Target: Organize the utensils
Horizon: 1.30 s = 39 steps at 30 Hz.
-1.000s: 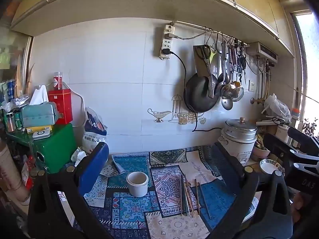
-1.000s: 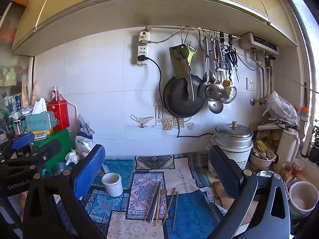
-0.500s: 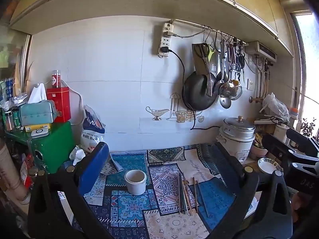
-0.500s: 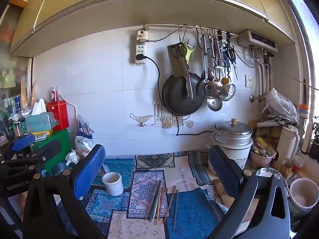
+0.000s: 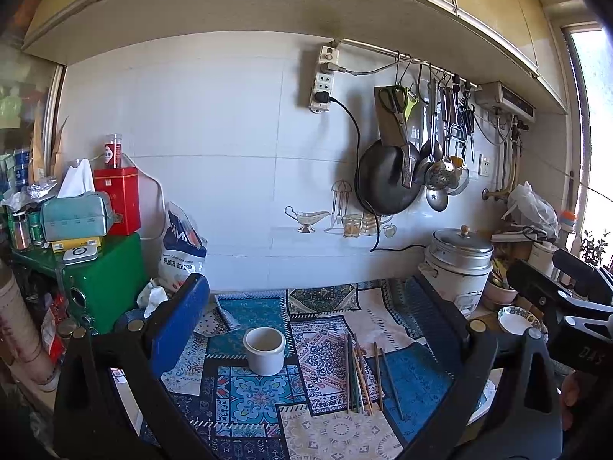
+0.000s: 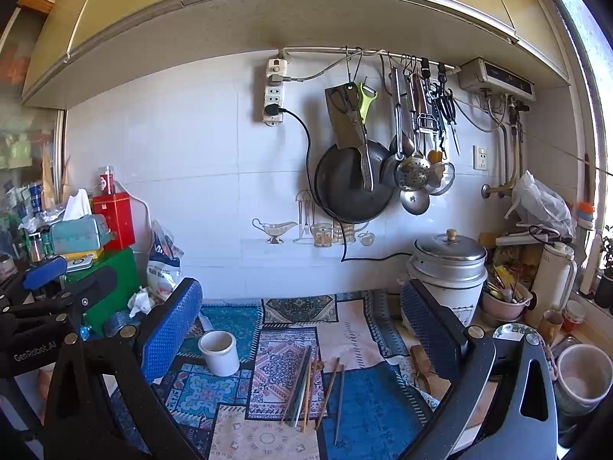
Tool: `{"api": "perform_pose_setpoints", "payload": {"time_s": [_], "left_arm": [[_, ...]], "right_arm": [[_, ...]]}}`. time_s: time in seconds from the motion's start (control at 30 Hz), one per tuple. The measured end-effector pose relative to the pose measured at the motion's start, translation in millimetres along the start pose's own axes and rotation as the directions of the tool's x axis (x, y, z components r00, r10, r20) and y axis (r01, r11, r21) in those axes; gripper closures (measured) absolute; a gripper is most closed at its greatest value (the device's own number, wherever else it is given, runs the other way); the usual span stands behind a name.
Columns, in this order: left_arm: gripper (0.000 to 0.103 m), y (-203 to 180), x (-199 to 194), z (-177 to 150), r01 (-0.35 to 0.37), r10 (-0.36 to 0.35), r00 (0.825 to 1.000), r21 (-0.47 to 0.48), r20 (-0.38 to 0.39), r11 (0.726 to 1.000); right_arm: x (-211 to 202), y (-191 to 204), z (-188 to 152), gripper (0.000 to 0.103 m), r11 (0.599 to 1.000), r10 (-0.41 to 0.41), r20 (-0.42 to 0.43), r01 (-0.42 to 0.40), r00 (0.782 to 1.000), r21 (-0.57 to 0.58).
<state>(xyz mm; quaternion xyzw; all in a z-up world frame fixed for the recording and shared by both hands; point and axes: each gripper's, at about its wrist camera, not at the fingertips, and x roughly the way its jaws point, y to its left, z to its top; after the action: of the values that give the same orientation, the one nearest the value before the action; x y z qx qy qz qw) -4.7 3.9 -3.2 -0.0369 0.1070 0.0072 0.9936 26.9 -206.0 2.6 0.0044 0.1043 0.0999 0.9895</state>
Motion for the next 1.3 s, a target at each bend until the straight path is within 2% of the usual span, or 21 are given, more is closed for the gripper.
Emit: {"api": "perform_pose_setpoints", "payload": {"time_s": [1.3], "left_arm": [[0.000, 0.8, 8.3, 0.0, 0.009, -0.009, 1.000, 0.010, -0.018, 1.000]], "right_arm": [[4.5, -1.3, -3.7, 0.000, 1.000, -0.010, -0.009, 0.011, 1.000, 0.004]]}}
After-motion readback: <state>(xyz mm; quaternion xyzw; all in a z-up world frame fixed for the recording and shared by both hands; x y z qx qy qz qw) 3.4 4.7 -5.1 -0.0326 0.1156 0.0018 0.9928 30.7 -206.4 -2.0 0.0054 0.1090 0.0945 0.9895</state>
